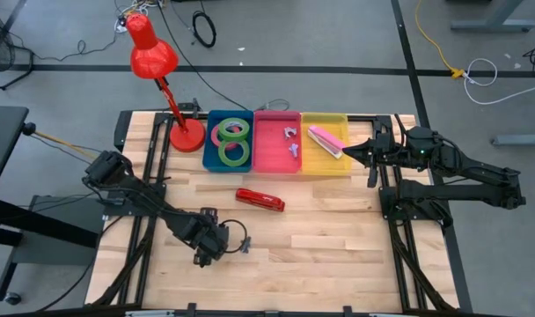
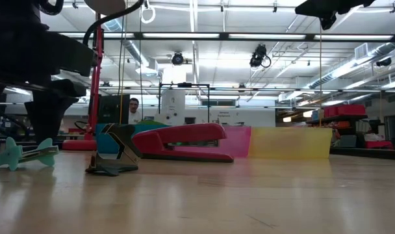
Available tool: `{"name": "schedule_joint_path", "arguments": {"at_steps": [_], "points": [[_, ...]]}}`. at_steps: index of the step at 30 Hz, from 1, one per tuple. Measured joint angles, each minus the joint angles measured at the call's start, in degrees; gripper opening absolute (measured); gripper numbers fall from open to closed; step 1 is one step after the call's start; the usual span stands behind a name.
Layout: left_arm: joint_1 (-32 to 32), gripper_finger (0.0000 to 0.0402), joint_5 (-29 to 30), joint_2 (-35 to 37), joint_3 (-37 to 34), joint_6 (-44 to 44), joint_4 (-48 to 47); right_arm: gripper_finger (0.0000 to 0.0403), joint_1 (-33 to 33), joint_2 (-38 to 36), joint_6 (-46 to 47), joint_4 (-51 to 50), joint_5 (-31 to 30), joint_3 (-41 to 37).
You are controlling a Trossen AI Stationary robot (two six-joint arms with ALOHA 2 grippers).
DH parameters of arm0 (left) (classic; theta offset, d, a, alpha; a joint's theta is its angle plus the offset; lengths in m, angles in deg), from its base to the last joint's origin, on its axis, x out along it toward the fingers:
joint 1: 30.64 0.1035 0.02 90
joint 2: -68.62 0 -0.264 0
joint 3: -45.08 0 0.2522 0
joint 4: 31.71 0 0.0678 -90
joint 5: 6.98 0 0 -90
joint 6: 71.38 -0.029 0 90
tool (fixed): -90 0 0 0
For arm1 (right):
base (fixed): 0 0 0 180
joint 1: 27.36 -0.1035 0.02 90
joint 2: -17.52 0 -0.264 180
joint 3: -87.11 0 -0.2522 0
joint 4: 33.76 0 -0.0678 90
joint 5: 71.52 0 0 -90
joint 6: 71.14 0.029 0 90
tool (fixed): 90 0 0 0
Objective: Pick and place Stapler, Stapler remover, tape
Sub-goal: Put the light blue staple remover into the red bin
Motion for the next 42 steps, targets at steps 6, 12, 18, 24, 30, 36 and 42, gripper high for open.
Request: {"name": "schedule_joint_path", "arguments": {"at_steps": [6, 12, 18, 24, 30, 36, 42], "points": [[0.44, 0.0334, -0.56, -0.07, 0.0, -0.41, 1.12, 0.0009, -0.01, 0.0, 0.0, -0.01, 0.01, 0.0], [0.9, 0.0315, -0.52, -0.07, 0.0, -1.02, 2.13, 0.0009, 0.0, 0.0, 0.0, -0.01, 0.0, 0.0], [0.93, 0.0262, -0.54, -0.07, 0.0, -3.41, 5.36, 0.0009, 0.0, 0.0, 0.0, -0.02, 0.0, 0.0], [0.99, 0.0214, -0.75, -0.07, 0.0, -3.77, 5.35, 0.0009, -0.01, 0.0, 0.0, -0.01, 0.0, 0.01], [0.99, 0.0182, -1.61, -0.06, 0.0, -3.8, 5.34, 0.0009, 0.0, 0.0, 0.0, -0.01, 0.0, 0.0], [0.99, 0.0168, -1.61, -0.05, 0.0, -3.8, 5.32, 0.0009, 0.0, 0.0, 0.0, -0.02, 0.0, 0.0], [0.99, 0.0165, -2.23, -0.05, 0.09, -3.8, 5.24, 0.0009, -0.02, 0.0, 0.0, 0.0, 0.0, 0.0]]}}
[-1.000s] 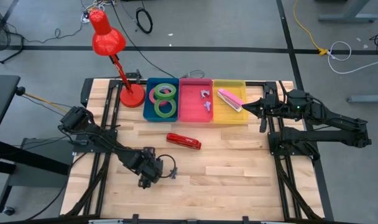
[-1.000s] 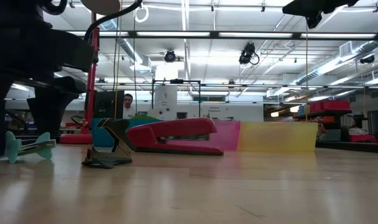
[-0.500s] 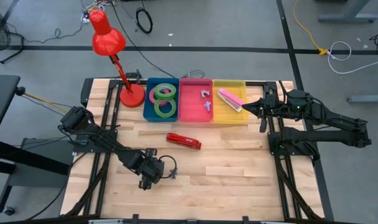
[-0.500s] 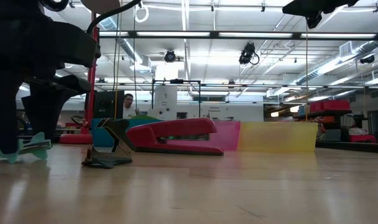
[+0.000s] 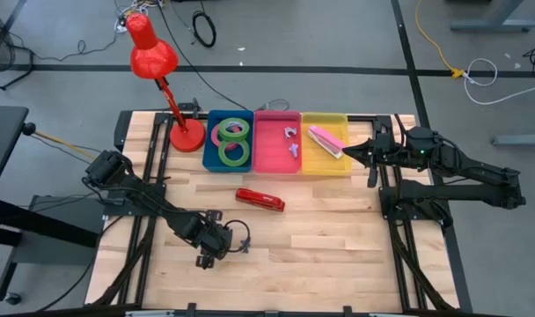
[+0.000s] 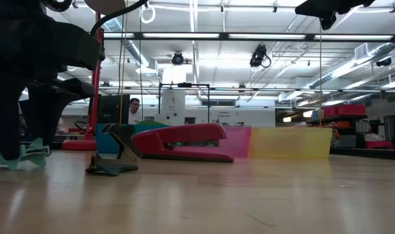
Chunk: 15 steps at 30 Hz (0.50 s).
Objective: Pick and place Stapler, Stapler remover, tape
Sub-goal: Put the light blue staple remover into the red bin
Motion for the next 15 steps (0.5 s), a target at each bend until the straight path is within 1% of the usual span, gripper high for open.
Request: {"name": "schedule_joint_path", "arguments": {"at_steps": [7, 15], "points": [[0.25, 0.0165, -2.37, 0.26, 1.03, -0.18, -1.24, 0.0009, 0.01, 0.0, 0.0, -0.02, 0.01, 0.0], [2.4, 0.0165, -1.83, 0.26, 8.63, -4.57, -8.03, 0.0009, 0.01, 0.0, 0.0, -0.02, 0.0, 0.0]]}}
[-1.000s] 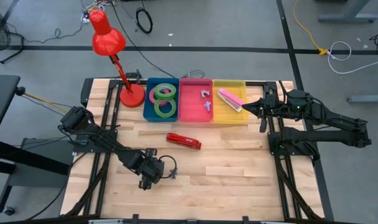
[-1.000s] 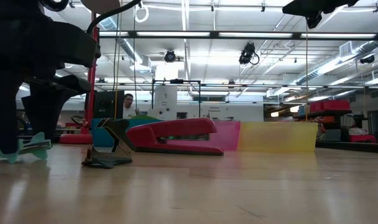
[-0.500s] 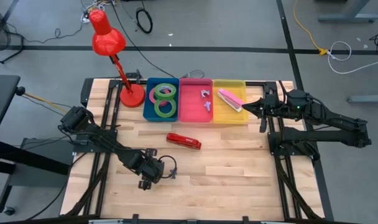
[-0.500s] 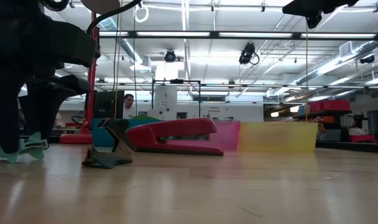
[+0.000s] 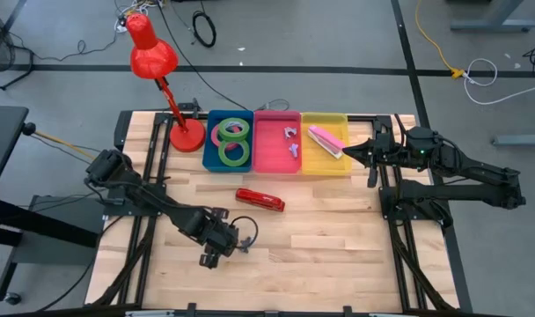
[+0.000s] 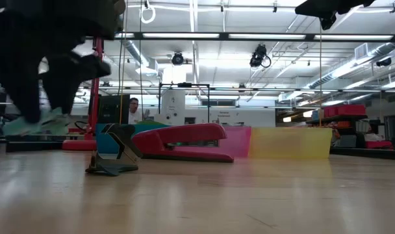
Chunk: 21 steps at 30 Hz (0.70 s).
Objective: Pick and place Stapler, Stapler remover, tape
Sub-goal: Put the light blue staple remover into the red bin
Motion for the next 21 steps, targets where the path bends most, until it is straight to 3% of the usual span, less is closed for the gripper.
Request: {"name": "schedule_joint_path", "arguments": {"at_steps": [10, 21], "points": [[5.59, 0.0165, 2.62, 0.0, 8.73, -8.0, -4.84, 0.0009, 0.01, 0.0, 0.0, 0.0, 0.0, 0.0], [15.88, 0.0165, 5.32, 0.0, 15.98, -20.54, -5.13, 0.0009, 0.01, 0.0, 0.0, 0.02, 0.0, 0.0]]}}
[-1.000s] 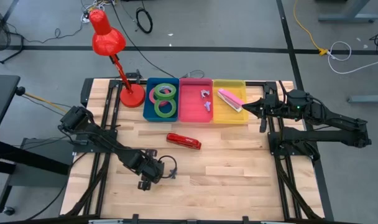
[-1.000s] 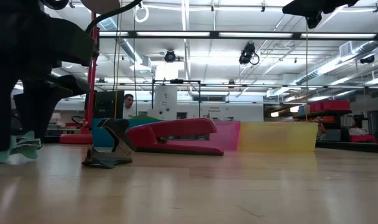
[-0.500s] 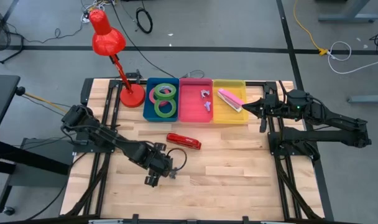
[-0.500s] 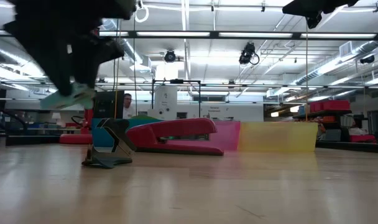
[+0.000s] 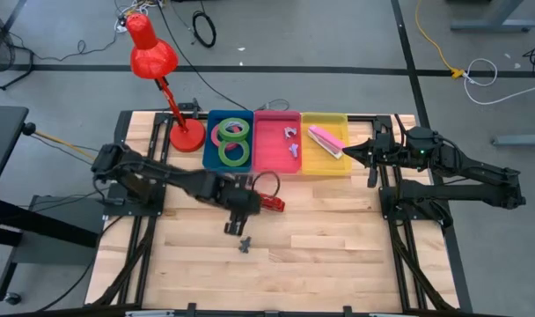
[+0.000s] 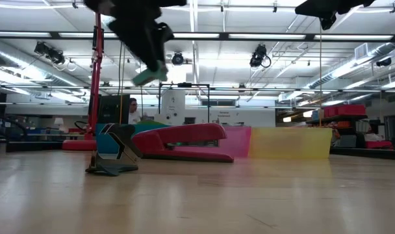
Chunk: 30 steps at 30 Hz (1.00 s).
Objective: Pick and place Stapler, Stapler remover, tape
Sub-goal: Put the light blue staple remover into the red bin
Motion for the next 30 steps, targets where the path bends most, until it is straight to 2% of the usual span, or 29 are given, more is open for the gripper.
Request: {"name": "schedule_joint_path", "arguments": {"at_steps": [8, 14, 21, 30], "points": [[9.34, 0.0165, 1.07, 0.0, 5.09, -8.8, 0.37, 0.0009, 0.0, -0.02, 0.0, -0.01, 0.0, 0.0], [16.67, 0.0165, 0.08, 0.0, 5.95, -13.34, 4.34, 0.0009, -0.02, 0.0, 0.0, 0.0, 0.0, 0.0], [23.67, 0.0165, -1.74, -0.02, 5.93, -14.07, 5.58, 0.0009, 0.0, 0.0, 0.0, 0.0, 0.0, 0.0], [29.23, 0.0165, -5.79, -0.02, 5.91, -14.07, 7.09, 0.0009, -0.02, 0.0, 0.0, -0.01, 0.01, 0.0]]}}
